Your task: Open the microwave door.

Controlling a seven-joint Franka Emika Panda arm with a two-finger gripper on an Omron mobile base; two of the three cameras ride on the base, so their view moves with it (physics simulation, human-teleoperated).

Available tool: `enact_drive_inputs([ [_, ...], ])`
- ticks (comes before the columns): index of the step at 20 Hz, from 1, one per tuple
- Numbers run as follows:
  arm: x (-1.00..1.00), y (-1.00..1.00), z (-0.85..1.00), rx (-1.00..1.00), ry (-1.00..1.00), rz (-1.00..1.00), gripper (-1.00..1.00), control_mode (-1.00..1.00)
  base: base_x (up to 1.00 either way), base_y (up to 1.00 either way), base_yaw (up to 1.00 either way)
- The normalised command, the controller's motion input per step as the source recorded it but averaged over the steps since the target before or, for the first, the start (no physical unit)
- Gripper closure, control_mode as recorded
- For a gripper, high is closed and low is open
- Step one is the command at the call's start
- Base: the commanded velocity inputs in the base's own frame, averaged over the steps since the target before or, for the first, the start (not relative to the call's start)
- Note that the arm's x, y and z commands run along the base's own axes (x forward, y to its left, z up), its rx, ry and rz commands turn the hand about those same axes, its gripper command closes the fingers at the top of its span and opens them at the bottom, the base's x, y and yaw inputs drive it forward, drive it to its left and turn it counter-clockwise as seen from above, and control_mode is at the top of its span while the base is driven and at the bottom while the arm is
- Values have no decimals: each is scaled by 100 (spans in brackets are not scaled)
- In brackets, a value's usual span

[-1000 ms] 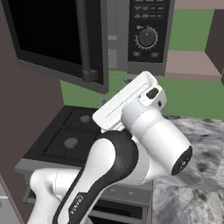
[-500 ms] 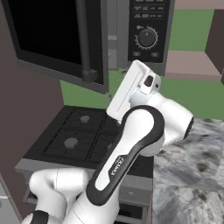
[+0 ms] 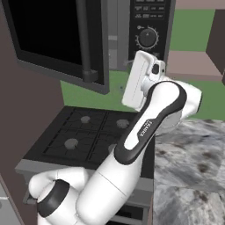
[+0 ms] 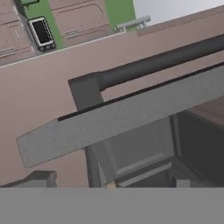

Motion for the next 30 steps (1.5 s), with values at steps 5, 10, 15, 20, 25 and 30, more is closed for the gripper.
enact_drive_inputs([
  [5,33,18,9,-13,-6,0,-100,-100,0,0,0],
  [10,17,31,12,-8,-8,3,-100,-100,0,0,0],
  [15,0,57,4,-11,-8,9,-100,-100,0,0,0],
  [20,-6,60,0,-3,-1,11,-100,-100,0,0,0],
  [25,-49,62,3,0,0,19,-100,-100,0,0,0],
  [30,-86,66,16,0,-1,26,-100,-100,0,0,0],
])
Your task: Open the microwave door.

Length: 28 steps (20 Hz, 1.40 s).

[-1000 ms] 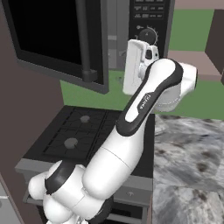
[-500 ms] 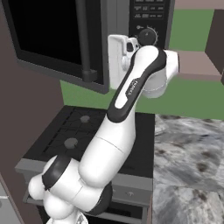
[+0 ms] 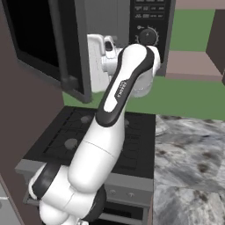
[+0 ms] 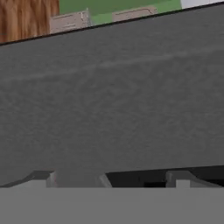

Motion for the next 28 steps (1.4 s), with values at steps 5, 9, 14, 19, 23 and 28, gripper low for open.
enact_drive_inputs([
  [5,-95,82,15,0,-6,28,-100,-100,0,0,0],
  [9,-100,95,2,0,-13,26,-100,-100,0,0,0],
  [14,-74,100,0,0,-14,23,-100,-100,0,0,0],
  [19,-25,99,0,1,-16,18,-100,-100,0,0,0],
  [23,0,90,0,5,-11,15,-100,-100,0,0,0],
  [28,0,80,0,3,-11,10,-100,-100,0,0,0],
])
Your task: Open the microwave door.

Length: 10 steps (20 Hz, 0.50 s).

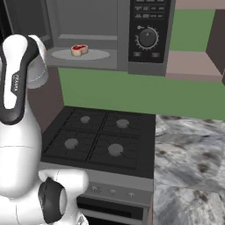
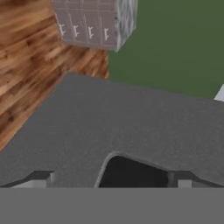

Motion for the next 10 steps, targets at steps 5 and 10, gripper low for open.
enact_drive_inputs([
  [5,0,85,0,0,-24,-1,-100,-100,0,0,0],
  [10,0,94,0,-2,-33,-16,-100,-100,0,0,0],
])
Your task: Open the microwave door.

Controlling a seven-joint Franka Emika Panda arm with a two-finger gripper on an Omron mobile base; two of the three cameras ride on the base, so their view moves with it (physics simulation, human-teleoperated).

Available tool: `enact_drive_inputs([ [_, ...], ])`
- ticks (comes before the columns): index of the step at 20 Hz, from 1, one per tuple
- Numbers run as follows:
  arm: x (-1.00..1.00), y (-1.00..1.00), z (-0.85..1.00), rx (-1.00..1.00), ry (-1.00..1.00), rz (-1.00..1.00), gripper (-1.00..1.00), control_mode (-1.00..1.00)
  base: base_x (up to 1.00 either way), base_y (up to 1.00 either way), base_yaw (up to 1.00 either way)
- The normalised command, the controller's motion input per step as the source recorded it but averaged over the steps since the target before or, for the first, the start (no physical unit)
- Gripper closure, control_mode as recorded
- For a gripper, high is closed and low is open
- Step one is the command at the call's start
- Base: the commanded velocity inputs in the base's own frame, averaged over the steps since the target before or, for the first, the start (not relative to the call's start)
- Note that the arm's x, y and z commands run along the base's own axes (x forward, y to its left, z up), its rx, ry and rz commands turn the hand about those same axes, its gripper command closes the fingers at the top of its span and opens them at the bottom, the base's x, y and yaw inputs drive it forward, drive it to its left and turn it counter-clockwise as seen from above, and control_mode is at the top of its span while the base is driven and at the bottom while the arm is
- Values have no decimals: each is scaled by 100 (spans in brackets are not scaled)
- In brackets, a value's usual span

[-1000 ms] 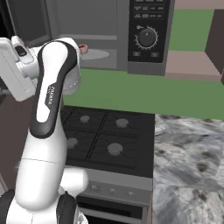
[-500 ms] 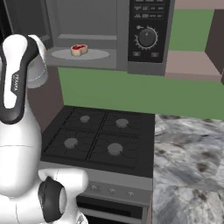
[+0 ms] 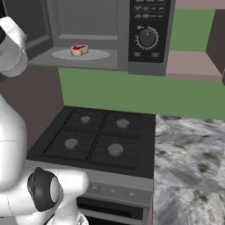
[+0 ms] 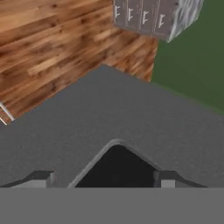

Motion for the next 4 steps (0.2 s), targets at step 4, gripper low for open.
enact_drive_inputs([
  [4,0,97,0,-6,-29,-27,-100,-100,0,0,0],
])
